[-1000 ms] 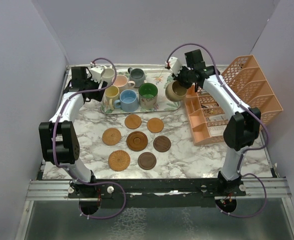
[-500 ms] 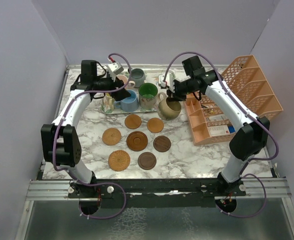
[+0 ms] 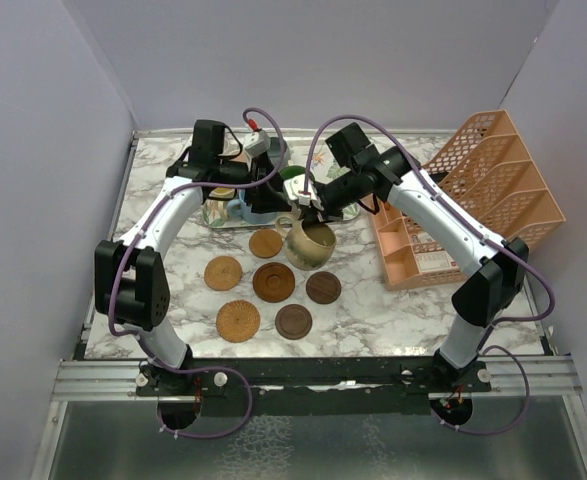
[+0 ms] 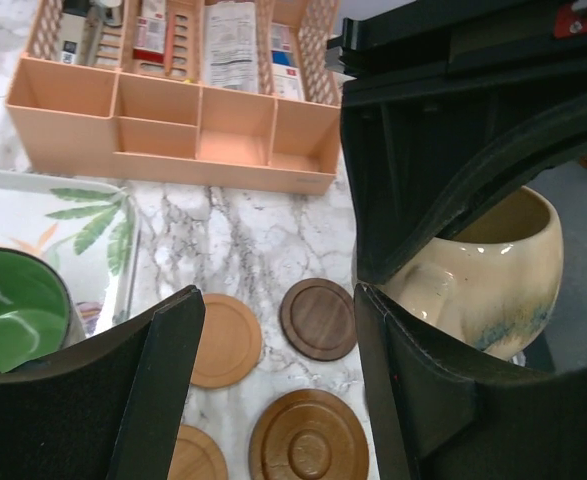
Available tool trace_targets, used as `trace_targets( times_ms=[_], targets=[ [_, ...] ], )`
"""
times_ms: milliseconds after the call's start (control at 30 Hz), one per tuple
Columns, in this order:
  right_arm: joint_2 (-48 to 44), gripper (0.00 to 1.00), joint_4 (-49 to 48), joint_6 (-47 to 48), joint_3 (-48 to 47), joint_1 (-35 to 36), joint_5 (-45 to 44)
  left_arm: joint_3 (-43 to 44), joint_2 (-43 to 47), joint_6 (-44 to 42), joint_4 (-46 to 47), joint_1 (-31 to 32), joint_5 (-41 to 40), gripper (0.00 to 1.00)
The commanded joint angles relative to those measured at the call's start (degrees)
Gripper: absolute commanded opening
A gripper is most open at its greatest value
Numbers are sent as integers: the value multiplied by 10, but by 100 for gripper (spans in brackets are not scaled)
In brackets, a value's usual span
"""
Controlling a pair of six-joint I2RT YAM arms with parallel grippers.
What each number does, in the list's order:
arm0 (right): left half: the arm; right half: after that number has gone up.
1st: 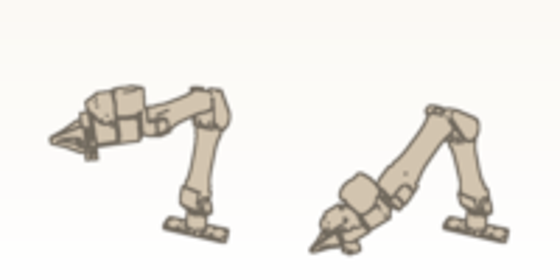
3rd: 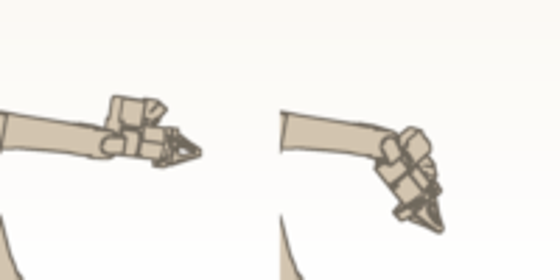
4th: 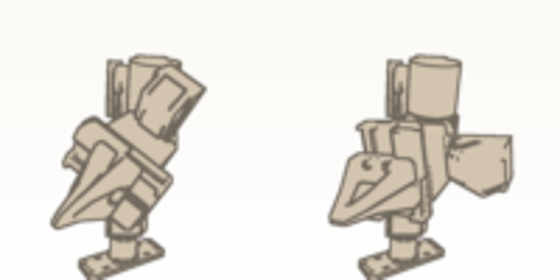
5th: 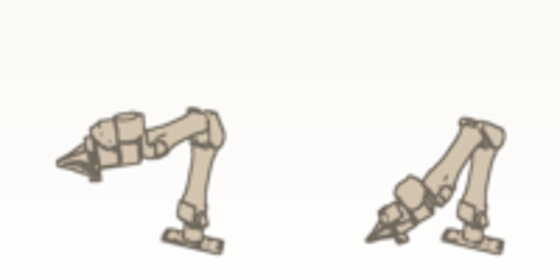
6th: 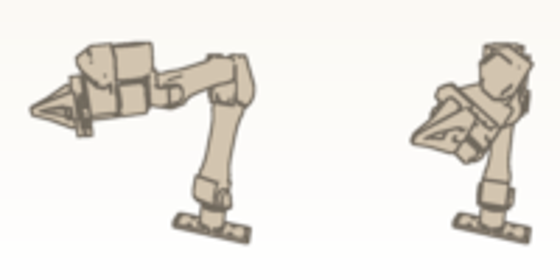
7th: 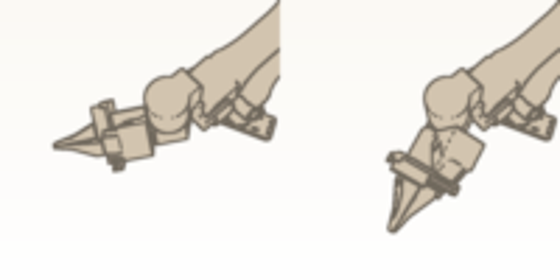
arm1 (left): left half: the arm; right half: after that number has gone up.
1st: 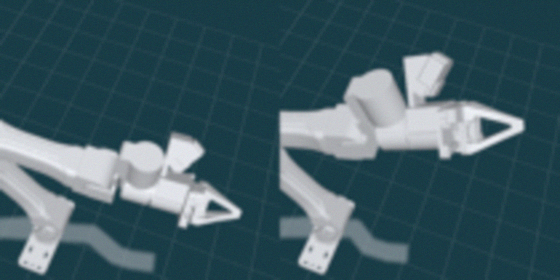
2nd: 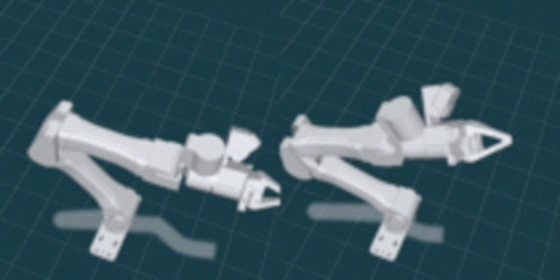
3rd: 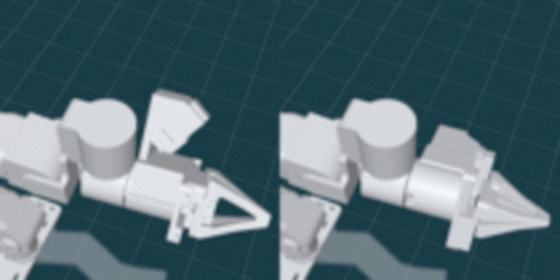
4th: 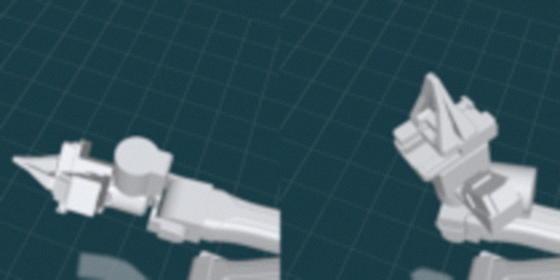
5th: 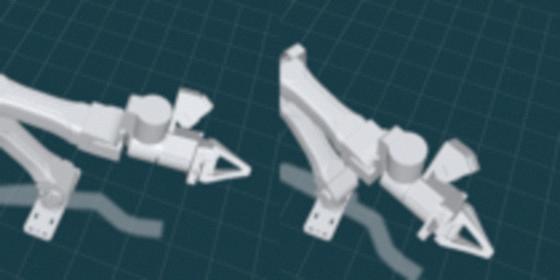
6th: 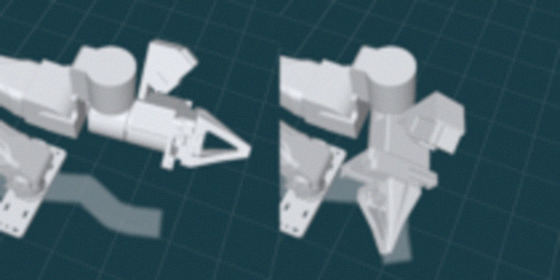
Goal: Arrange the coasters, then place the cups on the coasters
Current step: Place the cup on the coaster.
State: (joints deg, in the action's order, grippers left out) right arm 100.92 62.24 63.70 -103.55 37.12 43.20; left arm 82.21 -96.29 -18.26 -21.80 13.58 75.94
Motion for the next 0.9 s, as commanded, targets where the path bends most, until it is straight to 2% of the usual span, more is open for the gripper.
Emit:
trace_targets(
  times_ms=[0, 200, 500, 733, 867],
  targets=[
    [-6, 1, -9, -9, -24, 4, 50, -21, 8, 3, -3, -1, 74, 64],
    [-18, 1, -12, -3, -7, 4, 13, -22, 18, -27, -28, -10, 55, 64],
    [-43, 1, -8, 10, 24, 4, -51, 10, 27, -112, -124, -18, 26, 68],
    [-40, 1, -10, 7, 4, 4, -31, 6, 39, -170, -191, -3, 15, 70],
    [-32, 1, -3, 3, -14, 4, 4, -5, 40, -196, -196, 6, 8, 72]
  ],
)
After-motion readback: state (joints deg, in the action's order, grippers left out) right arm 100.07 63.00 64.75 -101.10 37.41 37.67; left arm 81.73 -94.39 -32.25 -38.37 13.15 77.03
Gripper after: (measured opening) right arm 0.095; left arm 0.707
